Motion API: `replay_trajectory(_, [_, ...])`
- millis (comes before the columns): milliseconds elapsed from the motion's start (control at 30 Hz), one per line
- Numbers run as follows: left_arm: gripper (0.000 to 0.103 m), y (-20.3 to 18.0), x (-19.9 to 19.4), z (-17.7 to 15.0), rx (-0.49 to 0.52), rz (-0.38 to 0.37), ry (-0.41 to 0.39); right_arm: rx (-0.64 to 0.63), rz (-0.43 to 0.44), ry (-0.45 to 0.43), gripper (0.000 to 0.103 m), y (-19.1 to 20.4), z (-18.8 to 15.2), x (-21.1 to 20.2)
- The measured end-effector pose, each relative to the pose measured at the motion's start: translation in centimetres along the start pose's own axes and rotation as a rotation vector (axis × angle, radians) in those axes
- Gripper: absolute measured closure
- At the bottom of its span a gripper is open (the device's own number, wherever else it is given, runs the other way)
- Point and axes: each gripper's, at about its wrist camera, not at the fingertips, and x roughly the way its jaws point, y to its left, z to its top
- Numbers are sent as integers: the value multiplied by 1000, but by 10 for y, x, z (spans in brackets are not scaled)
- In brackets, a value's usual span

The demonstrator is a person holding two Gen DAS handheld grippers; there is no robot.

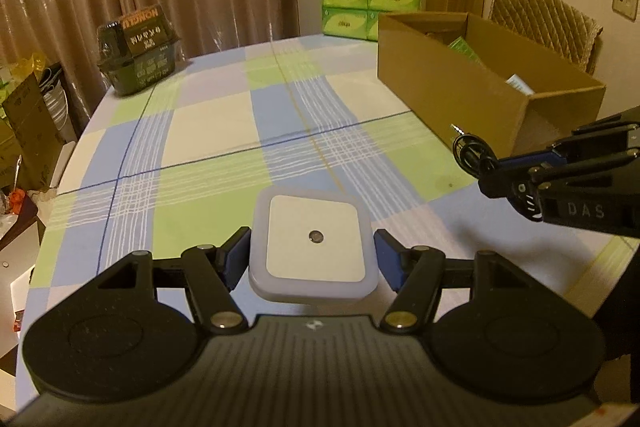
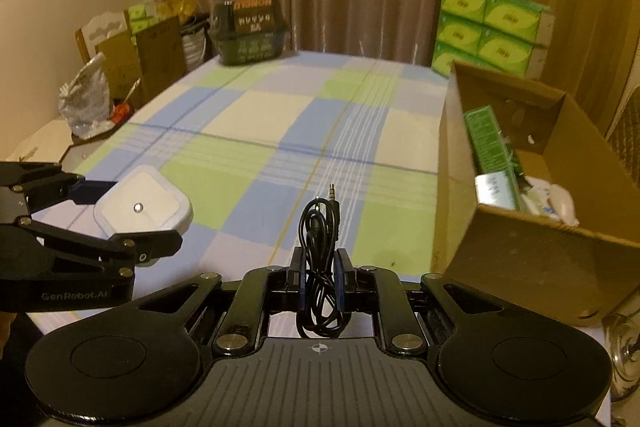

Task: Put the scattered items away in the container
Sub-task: 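Carry the night light and black cable over the cardboard box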

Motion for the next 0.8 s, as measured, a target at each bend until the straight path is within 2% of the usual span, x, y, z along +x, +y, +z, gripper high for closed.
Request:
replay_trajectory(367, [42,-24,-32,11,19,-6,-42,27,-25,-74,93,-16,2,-43])
replay_trajectory(800, [42,-63,-41,33,48,-76,-66,103,-77,-127,93,-54,-4,-75])
